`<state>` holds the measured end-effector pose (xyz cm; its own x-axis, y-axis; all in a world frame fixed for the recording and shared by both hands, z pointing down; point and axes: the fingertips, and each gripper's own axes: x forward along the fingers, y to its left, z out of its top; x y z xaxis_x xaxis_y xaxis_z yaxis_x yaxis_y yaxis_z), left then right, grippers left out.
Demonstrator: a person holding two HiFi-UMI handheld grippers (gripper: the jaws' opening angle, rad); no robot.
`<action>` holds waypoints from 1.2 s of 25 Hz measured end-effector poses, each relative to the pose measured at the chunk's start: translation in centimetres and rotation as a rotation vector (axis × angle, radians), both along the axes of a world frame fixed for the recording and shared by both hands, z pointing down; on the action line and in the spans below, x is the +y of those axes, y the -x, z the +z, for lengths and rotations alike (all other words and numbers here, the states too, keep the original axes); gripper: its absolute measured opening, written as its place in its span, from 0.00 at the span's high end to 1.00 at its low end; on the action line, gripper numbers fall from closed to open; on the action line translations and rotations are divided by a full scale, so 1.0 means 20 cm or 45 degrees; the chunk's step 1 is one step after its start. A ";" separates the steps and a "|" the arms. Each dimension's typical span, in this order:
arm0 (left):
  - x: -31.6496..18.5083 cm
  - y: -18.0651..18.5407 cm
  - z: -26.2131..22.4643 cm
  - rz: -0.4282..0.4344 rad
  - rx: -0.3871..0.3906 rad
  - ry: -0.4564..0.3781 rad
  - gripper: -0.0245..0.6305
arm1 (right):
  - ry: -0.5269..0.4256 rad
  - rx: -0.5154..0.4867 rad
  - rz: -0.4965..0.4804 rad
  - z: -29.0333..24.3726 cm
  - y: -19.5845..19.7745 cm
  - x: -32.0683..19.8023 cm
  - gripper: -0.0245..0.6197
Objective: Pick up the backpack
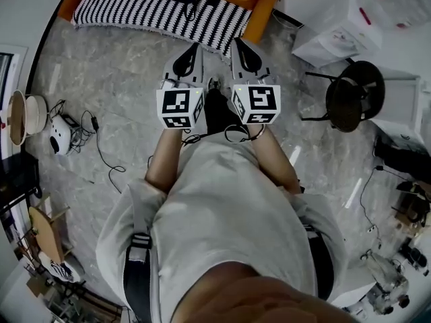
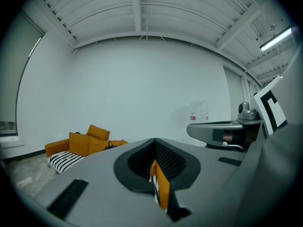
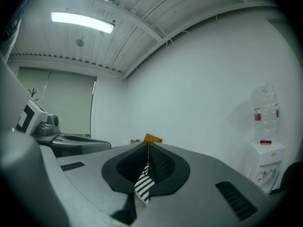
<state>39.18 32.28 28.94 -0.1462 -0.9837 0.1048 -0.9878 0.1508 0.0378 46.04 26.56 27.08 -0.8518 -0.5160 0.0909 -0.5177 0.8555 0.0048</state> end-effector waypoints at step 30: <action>-0.73 1.47 0.28 -0.370 0.037 0.284 0.95 | -0.022 0.148 -0.380 0.26 1.59 -0.86 0.90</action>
<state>9.79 17.75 34.49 -0.4103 -0.8539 0.3203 -0.9014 0.4329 -0.0005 14.24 9.45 32.28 -0.9502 -0.2474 0.1897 -0.2392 0.9688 0.0653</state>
